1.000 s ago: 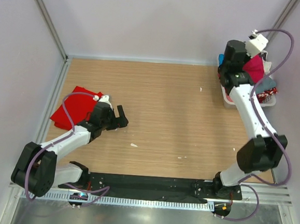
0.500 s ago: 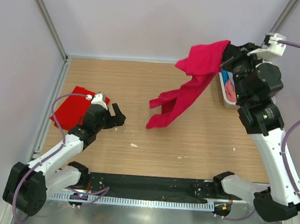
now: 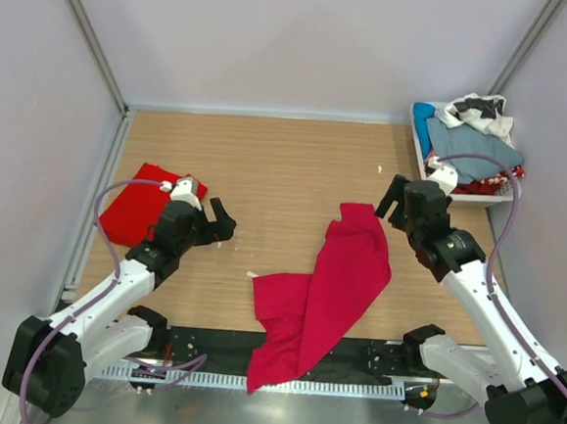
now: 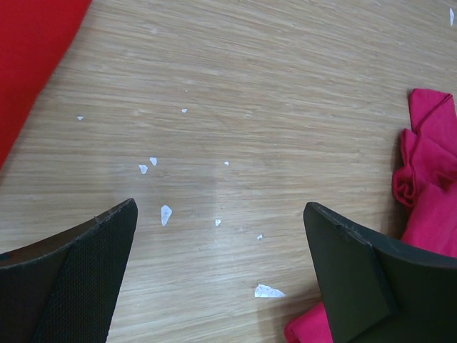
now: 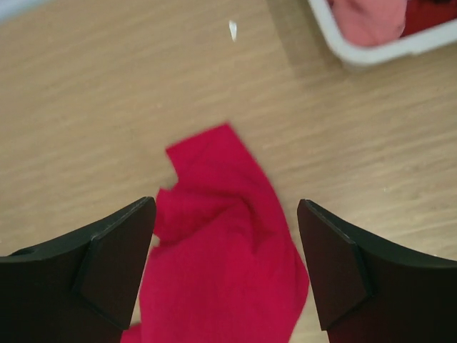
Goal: Fold and stack the t-shirts
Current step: Move the tshirt to the center of the board, then flatten the tshirt out
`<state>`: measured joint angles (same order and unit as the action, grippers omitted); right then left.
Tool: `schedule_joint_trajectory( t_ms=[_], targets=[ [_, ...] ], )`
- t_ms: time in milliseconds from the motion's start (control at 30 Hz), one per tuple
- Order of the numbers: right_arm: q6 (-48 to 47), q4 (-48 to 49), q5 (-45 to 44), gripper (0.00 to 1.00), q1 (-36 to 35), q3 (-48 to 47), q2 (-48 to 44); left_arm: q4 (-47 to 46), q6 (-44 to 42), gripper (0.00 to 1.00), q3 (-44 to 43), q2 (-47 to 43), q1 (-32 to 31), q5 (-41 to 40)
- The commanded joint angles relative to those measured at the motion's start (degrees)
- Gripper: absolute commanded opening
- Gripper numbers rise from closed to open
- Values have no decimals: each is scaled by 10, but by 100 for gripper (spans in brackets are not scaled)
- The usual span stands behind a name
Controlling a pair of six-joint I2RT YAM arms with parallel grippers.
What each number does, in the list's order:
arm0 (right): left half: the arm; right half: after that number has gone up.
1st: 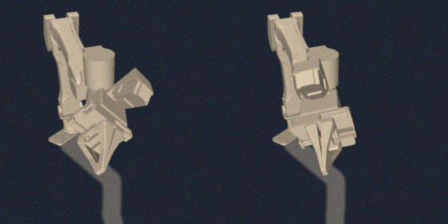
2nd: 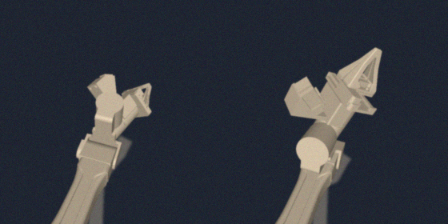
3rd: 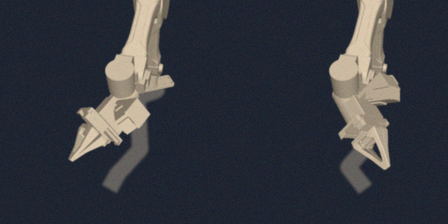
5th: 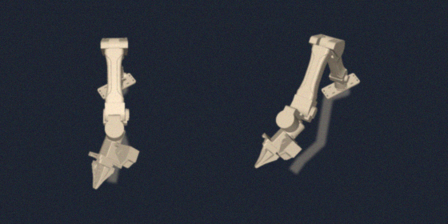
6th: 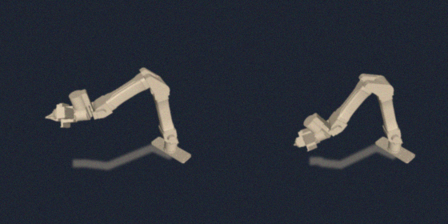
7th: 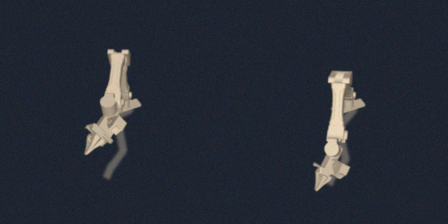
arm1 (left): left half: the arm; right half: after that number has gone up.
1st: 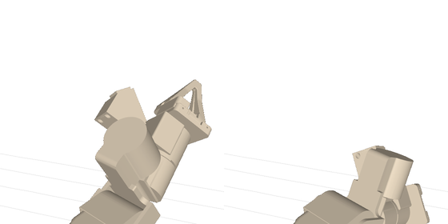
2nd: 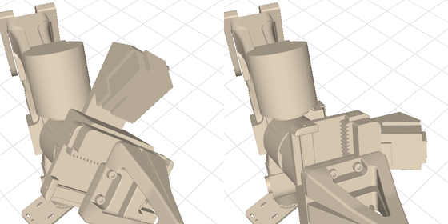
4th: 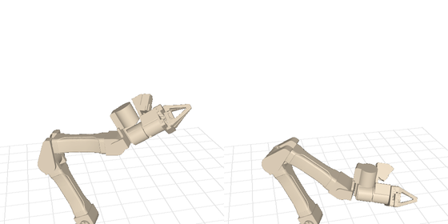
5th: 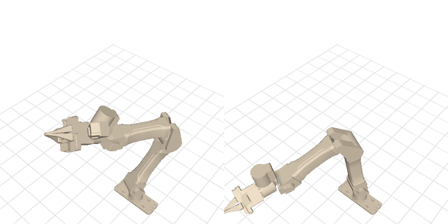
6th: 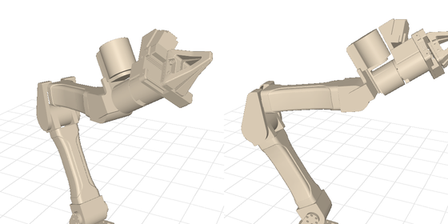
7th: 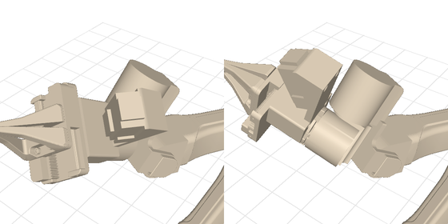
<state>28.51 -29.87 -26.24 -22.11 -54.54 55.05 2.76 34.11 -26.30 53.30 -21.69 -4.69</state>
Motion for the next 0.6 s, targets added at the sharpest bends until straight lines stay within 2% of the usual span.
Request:
schedule_joint_trajectory(
  t_ms=[0, 100, 167, 233, 300, 400, 533, 567],
  targets=[
    [16, -17, 95, 81, 0, 12, -25, -39, -9, 100, -4, 8, -3, 31],
    [-1, -35, 172, 75, -1, 16, 22, -40, -10, 100, -15, 18, -4, 26],
    [-10, -23, 198, 73, -7, 26, 50, 3, 9, 100, -32, 24, -2, -40],
    [-22, -7, 235, 72, -13, 43, 80, 33, 45, 100, -38, 22, -1, -66],
    [-23, 9, 250, 71, -35, 51, 99, -12, 46, 100, -11, 13, 0, -19],
    [-22, 32, 245, 72, -72, 62, 133, -25, 23, 100, 5, -3, -2, 30],
    [-15, 50, 202, 79, -96, 46, 199, -40, 18, 100, 8, -7, -18, 43],
    [-16, 52, 184, 80, -100, 40, 228, -40, 18, 100, 7, -4, -38, 43]
  ],
)
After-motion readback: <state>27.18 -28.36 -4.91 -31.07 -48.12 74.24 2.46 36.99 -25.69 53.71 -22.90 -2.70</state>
